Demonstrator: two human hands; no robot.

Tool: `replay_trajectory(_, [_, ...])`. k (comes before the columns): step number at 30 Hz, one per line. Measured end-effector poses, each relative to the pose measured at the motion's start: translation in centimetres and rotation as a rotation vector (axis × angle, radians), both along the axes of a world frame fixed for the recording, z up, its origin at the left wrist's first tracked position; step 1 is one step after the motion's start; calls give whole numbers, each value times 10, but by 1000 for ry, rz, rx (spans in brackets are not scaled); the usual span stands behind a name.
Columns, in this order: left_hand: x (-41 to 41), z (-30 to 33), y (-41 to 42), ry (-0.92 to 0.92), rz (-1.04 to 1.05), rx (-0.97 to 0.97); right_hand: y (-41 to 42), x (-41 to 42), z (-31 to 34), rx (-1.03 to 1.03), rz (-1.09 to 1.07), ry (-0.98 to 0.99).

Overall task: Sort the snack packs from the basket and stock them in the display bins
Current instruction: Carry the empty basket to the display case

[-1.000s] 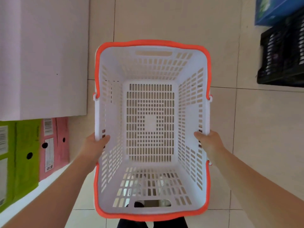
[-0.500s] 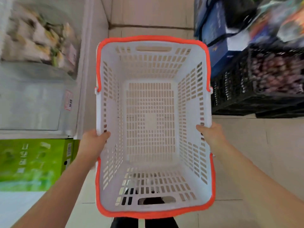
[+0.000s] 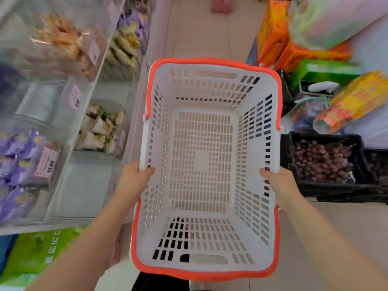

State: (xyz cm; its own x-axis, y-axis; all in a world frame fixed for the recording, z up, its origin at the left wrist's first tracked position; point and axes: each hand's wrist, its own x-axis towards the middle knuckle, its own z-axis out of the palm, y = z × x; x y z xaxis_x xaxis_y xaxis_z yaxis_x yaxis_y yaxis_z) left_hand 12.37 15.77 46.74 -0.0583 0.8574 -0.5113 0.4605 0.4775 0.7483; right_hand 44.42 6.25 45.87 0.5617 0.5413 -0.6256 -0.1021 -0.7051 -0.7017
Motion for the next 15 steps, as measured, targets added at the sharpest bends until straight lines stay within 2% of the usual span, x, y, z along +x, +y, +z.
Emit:
replay_trajectory(8, [42, 34, 151, -38, -1, 28, 148, 43, 27, 85, 3, 11])
replay_trajectory(15, [116, 60, 288, -62, -18, 70, 279, 113, 43, 143, 2, -35])
